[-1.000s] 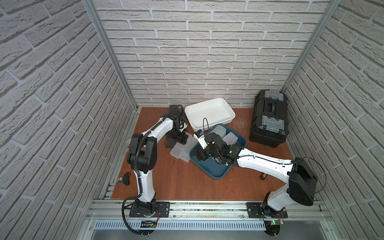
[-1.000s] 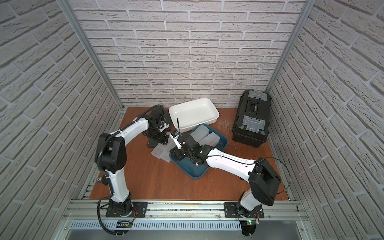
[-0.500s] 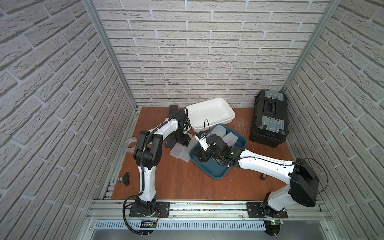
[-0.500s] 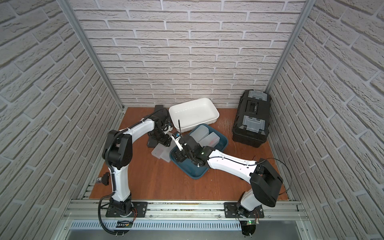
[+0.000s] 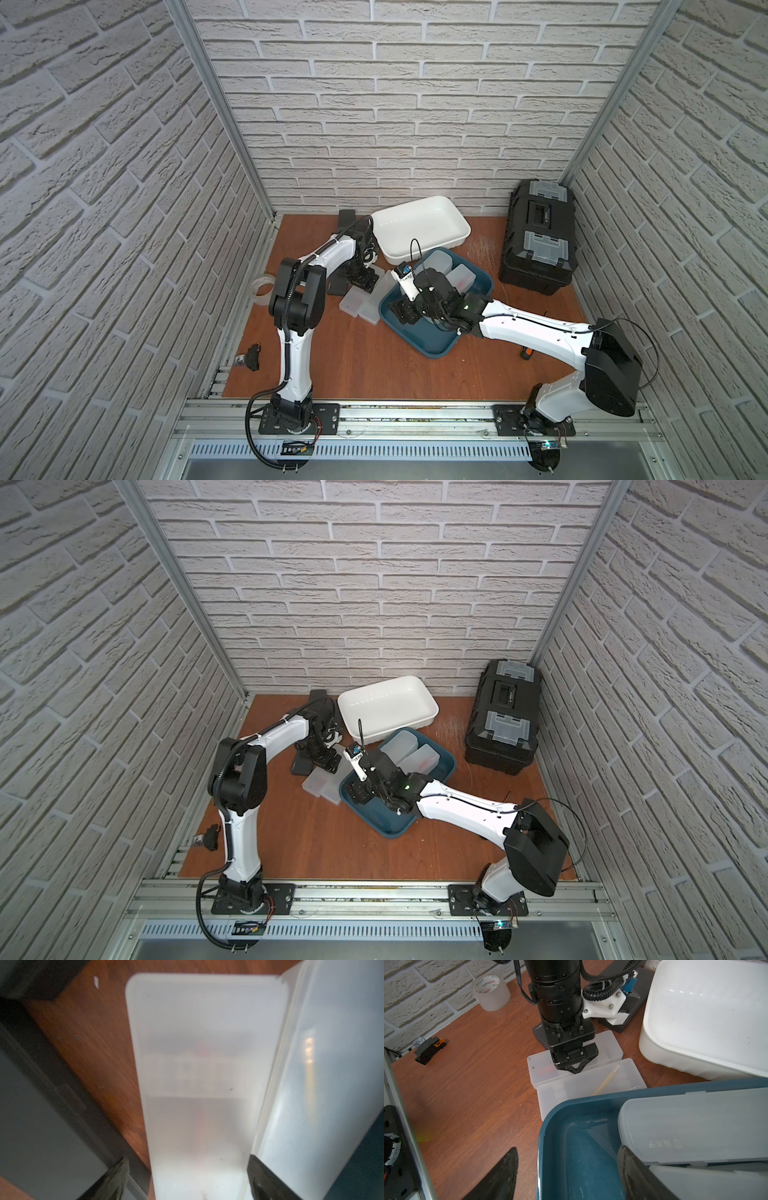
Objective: Place the pencil cases by color into the storage box
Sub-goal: Pick up the pencil case from the center of the board.
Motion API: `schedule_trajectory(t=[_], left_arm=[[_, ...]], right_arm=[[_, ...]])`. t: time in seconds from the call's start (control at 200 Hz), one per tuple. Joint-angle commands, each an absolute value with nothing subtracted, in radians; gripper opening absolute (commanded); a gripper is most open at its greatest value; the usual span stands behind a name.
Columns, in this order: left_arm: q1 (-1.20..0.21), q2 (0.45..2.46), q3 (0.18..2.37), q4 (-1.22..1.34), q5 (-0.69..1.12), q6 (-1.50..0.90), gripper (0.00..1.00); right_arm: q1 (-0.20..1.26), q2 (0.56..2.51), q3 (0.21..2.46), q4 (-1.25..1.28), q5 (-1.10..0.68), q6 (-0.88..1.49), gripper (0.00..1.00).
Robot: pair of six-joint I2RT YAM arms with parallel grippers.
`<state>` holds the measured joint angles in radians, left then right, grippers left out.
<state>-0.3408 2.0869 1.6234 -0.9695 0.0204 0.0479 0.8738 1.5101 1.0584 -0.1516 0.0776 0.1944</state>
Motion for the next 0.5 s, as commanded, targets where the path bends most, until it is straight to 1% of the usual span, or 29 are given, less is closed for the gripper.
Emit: schedule_trajectory(t=[0.0,0.125,0.315,0.495], left_arm=[[-0.337,2.113,1.648,-1.015,-0.021,0.033,0.88],[-0.349,2.116,1.652,-1.022,-0.055,0.026,0.87],[-0.36,2.125,1.655,-1.025,-0.039,0.032,0.86],[-0.369,2.145,1.666,-1.023,-0.022,0.031,0.83]], right_arm=[[0.87,1.477,1.045,-0.118,0.086,0.192,0.76],[0.87,1.473,1.043,-0.12,0.092,0.193,0.76],[0.87,1.47,1.042,-0.12,0.092,0.195,0.76],[0.87,1.463,1.038,-0.121,0.096,0.196,0.76]])
